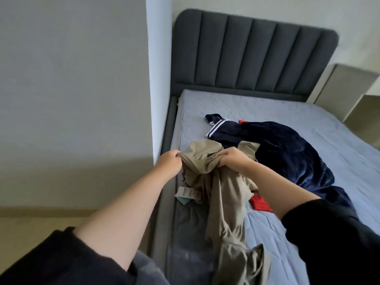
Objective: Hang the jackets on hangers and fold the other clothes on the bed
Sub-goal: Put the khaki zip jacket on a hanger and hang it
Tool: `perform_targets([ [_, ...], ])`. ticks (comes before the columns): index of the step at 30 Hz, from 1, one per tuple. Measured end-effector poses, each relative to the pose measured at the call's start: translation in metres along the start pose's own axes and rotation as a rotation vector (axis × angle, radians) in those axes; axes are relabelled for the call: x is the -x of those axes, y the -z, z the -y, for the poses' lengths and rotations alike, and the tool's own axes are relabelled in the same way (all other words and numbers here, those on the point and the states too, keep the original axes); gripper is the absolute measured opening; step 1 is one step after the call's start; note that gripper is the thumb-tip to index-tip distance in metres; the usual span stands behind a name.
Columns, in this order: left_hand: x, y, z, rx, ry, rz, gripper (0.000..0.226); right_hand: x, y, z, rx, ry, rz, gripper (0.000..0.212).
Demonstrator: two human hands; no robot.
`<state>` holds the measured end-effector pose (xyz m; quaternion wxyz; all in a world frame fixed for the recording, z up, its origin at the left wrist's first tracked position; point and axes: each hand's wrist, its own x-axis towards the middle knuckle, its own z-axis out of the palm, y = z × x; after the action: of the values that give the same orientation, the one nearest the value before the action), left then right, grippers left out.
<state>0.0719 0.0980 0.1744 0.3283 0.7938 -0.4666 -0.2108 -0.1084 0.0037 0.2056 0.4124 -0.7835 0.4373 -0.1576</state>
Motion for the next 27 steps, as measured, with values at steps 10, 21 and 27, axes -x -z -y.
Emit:
perform_targets([
  [10,0.041,0.13,-0.084,0.144,-0.144,-0.031,0.024,0.062,0.055,0.133,-0.403,0.098,0.027,0.016],
  [21,0.099,0.239,-0.098,-0.062,-0.192,-0.604,0.032,0.091,0.071,0.225,-0.444,0.282,-0.203,0.022],
  [27,0.117,0.26,-0.094,-0.068,-0.069,-0.627,0.049,0.079,0.058,0.244,-0.436,0.253,-0.325,0.029],
])
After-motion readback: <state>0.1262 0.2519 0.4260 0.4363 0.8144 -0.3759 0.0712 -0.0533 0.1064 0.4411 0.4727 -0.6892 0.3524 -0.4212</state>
